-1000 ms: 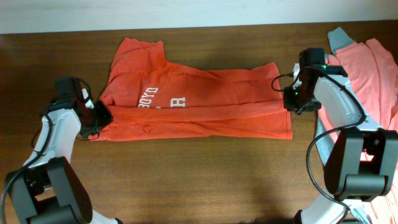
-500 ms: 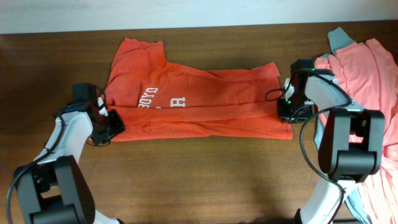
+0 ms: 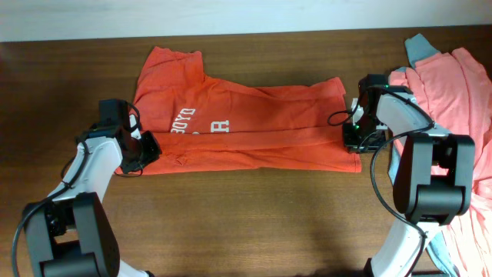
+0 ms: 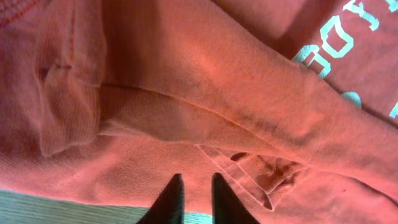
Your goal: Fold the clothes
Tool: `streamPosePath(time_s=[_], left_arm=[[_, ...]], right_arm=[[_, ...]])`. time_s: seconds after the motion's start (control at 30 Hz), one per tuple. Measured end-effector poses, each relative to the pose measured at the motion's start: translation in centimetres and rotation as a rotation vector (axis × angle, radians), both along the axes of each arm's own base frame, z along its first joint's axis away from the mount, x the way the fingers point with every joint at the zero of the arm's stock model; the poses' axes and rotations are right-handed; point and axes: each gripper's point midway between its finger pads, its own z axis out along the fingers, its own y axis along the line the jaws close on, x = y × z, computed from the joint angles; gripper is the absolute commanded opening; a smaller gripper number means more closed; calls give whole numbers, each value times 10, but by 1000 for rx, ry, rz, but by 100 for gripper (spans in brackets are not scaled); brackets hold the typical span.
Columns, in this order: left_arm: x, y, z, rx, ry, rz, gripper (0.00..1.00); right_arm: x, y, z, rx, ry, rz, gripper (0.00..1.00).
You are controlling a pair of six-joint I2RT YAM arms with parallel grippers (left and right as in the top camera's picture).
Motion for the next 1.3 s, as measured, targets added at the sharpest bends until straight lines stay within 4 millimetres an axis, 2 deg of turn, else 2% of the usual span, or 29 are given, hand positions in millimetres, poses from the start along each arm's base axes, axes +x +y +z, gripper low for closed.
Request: streamPosePath(time_s=[0.13, 0.33, 0.5, 0.8, 0.93, 1.13, 1.3], left_arm=[[0, -1, -7, 4, 10, -9, 10], [23, -6, -33, 19, -33, -30, 11], [43, -4, -32, 25, -111, -31, 11], [48, -10, -27, -10, -128, -41, 11], [38, -11, -28, -14, -81, -40, 11], [2, 2, -34, 67, 76, -19, 11], [-2, 10, -34, 115, 95, -10, 12]], right_arm=[[0, 0, 0, 0, 0, -1, 22], [-1, 0, 0, 1, 3, -1, 22], [-3, 0, 0, 2, 11, -1, 22], [-3, 1, 0, 4, 11, -1, 22], [-3, 1, 0, 4, 11, -1, 22], [-3, 1, 0, 5, 11, 2, 22], [-3, 1, 0, 5, 11, 6, 22]])
